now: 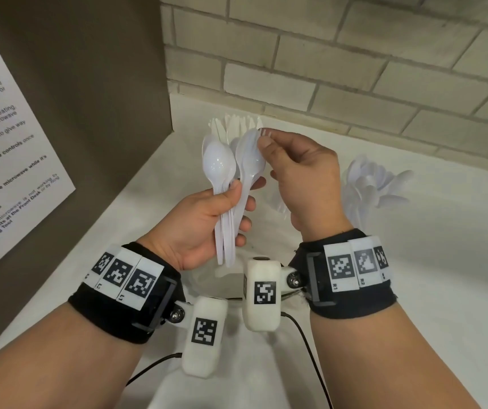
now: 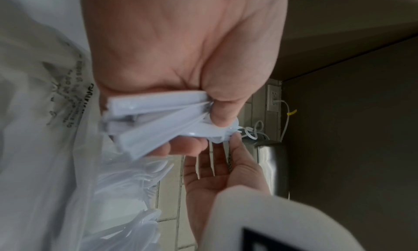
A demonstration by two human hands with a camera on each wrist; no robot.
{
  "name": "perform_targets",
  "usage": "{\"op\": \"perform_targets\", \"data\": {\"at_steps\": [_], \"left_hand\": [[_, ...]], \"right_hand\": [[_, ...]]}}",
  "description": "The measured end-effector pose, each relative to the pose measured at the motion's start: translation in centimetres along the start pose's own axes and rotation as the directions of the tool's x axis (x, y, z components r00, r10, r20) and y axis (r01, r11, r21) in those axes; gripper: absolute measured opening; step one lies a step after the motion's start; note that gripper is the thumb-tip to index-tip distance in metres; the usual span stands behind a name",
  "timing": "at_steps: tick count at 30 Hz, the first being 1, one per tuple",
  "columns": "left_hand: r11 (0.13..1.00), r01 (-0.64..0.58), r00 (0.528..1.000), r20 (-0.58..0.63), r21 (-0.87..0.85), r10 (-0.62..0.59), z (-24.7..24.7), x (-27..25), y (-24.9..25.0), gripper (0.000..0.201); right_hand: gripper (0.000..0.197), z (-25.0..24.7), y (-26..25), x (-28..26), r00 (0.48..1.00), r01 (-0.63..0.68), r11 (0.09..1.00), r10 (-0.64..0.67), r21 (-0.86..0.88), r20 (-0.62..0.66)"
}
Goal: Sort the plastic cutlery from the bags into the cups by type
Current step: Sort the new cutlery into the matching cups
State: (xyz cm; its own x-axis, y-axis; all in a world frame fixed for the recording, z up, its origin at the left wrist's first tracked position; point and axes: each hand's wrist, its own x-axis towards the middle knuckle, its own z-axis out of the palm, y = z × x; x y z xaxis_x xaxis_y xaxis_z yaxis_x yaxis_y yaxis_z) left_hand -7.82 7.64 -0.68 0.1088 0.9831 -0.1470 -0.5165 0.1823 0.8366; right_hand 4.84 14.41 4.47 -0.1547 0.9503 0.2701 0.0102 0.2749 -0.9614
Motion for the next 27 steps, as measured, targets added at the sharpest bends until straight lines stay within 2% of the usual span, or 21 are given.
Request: {"op": "perform_targets", "data": {"at_steps": [6, 11, 14, 16, 17, 19, 21, 22, 24, 27], "left_hand": [[0.994, -0.05, 0.995, -0.077, 0.096, 0.058, 0.2, 0.1, -0.3, 0.04], [0.986, -0.073, 0.987, -0.13, 0.151, 0.093, 0.7, 0.1, 0.0, 0.041], [0.989, -0.07, 0.985, -0.15, 0.133, 0.089, 0.7, 0.0, 0.0, 0.025], [0.969, -0.101, 0.975, -0.17, 0.225, 0.141, 0.9, -0.1, -0.1, 0.02], [0.936, -0.114, 0.965, -0.186, 0.332, 0.183, 0.8, 0.0, -0.2, 0.021], [0.805, -0.124, 0.935, -0.204, 0.58, 0.291, 0.5, 0.2, -0.3, 0.02], [0.667, -0.124, 0.905, -0.193, 0.735, 0.38, 0.1, 0.5, -0.3, 0.023], [0.615, -0.121, 0.889, -0.19, 0.78, 0.416, 0.0, 0.6, -0.3, 0.023], [0.552, -0.112, 0.867, -0.191, 0.826, 0.461, 0.1, 0.6, -0.2, 0.02], [0.544, -0.129, 0.872, -0.167, 0.829, 0.461, 0.4, 0.6, -0.1, 0.024]], "right_hand": [[0.012, 0.0, 0.4, -0.1, 1.0, 0.022, 0.998, -0.023, -0.065, -0.014], [0.008, 0.1, 0.5, -0.4, 0.999, -0.001, 1.0, 0.002, 0.011, -0.053], [0.011, 0.6, 0.5, -0.6, 0.991, 0.062, 0.996, -0.055, 0.062, -0.119], [0.01, 0.5, 0.0, -0.6, 0.983, 0.081, 0.983, -0.052, 0.163, -0.173], [0.011, 0.4, -0.3, -0.6, 0.983, 0.077, 0.972, -0.036, 0.22, -0.182], [0.011, 0.0, -0.9, -0.6, 0.988, 0.052, 0.969, -0.015, 0.241, -0.152], [0.014, 0.0, -0.8, -0.5, 0.997, 0.021, 0.993, -0.013, 0.116, -0.073], [0.025, 0.1, -0.6, -0.6, 1.0, 0.01, 1.0, -0.009, 0.016, -0.026], [0.042, 0.2, -0.3, -0.9, 0.999, -0.012, 0.986, 0.019, -0.164, 0.037], [0.037, 0.5, -0.1, -1.4, 0.991, -0.021, 0.974, 0.049, -0.224, 0.122]]}}
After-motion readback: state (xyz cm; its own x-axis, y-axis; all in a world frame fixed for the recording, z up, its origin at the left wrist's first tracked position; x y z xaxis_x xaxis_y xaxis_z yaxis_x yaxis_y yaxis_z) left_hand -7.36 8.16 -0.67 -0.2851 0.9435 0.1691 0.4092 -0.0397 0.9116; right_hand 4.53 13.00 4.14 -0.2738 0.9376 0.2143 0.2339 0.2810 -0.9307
